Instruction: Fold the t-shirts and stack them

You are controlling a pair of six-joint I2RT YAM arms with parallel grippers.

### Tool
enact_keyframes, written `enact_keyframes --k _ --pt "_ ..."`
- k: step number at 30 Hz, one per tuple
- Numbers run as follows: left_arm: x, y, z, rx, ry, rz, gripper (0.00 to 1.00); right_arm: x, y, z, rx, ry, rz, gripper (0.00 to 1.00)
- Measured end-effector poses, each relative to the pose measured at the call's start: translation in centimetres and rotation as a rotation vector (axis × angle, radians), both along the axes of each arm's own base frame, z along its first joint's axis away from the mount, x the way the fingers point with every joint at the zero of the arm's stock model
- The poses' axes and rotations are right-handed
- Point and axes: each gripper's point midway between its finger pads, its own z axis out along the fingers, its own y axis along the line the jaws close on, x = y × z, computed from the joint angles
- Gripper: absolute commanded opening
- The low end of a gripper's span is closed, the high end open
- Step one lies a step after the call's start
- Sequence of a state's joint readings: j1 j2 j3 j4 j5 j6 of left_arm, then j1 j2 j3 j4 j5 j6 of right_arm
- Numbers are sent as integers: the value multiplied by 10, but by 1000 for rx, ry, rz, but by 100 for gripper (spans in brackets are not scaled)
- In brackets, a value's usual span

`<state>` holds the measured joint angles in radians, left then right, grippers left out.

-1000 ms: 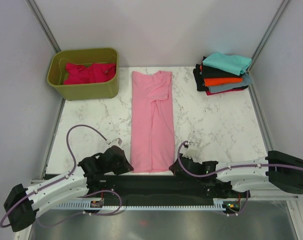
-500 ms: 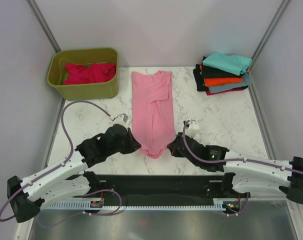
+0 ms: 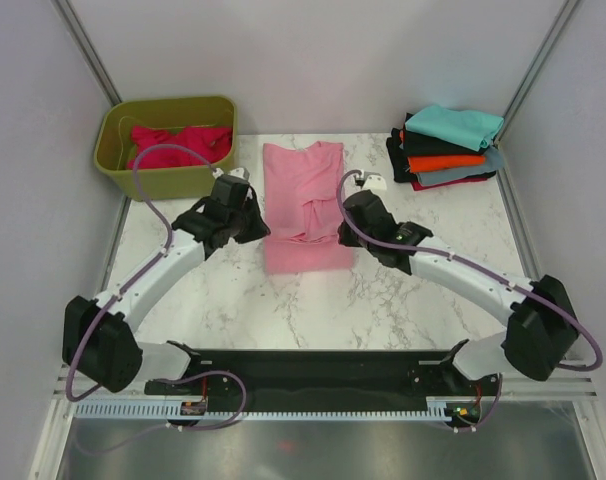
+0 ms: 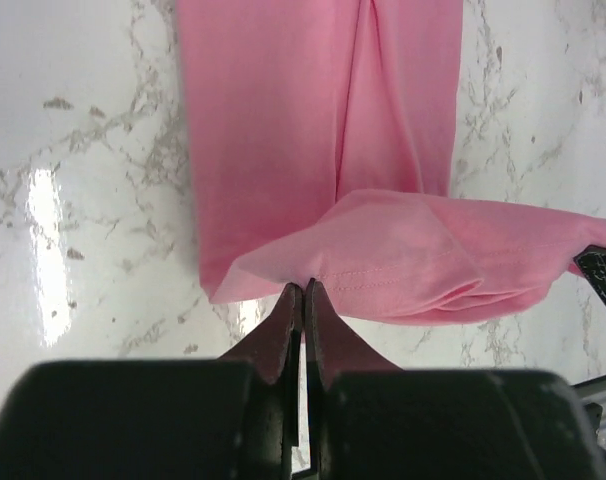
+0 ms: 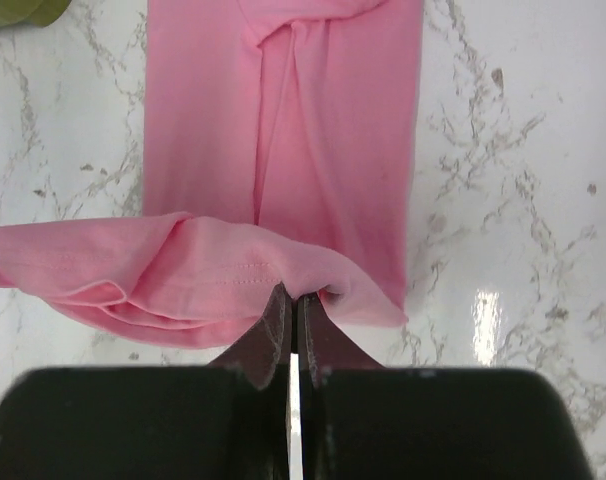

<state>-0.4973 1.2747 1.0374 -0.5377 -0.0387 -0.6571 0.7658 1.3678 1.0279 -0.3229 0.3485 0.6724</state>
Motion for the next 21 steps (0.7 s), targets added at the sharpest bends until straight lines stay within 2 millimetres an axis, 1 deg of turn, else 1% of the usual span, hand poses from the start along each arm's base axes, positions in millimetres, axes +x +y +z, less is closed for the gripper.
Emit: enact_keyframes --k 4,5,6,11,16,21 --pt "33 0 -6 13 14 -8 2 29 2 -9 -35 21 8 0" --pt "39 1 -8 17 22 -9 2 35 5 -14 -43 31 20 0" --pt "45 1 -11 20 29 -10 2 43 4 -17 -49 38 15 0" --pt "78 2 -20 20 52 -18 2 72 2 -35 -64 80 22 0" --pt "100 3 -29 10 71 -25 2 98 -2 -45 -56 104 15 0" --pt "117 0 -43 4 100 -32 4 116 -2 -60 -53 134 21 0"
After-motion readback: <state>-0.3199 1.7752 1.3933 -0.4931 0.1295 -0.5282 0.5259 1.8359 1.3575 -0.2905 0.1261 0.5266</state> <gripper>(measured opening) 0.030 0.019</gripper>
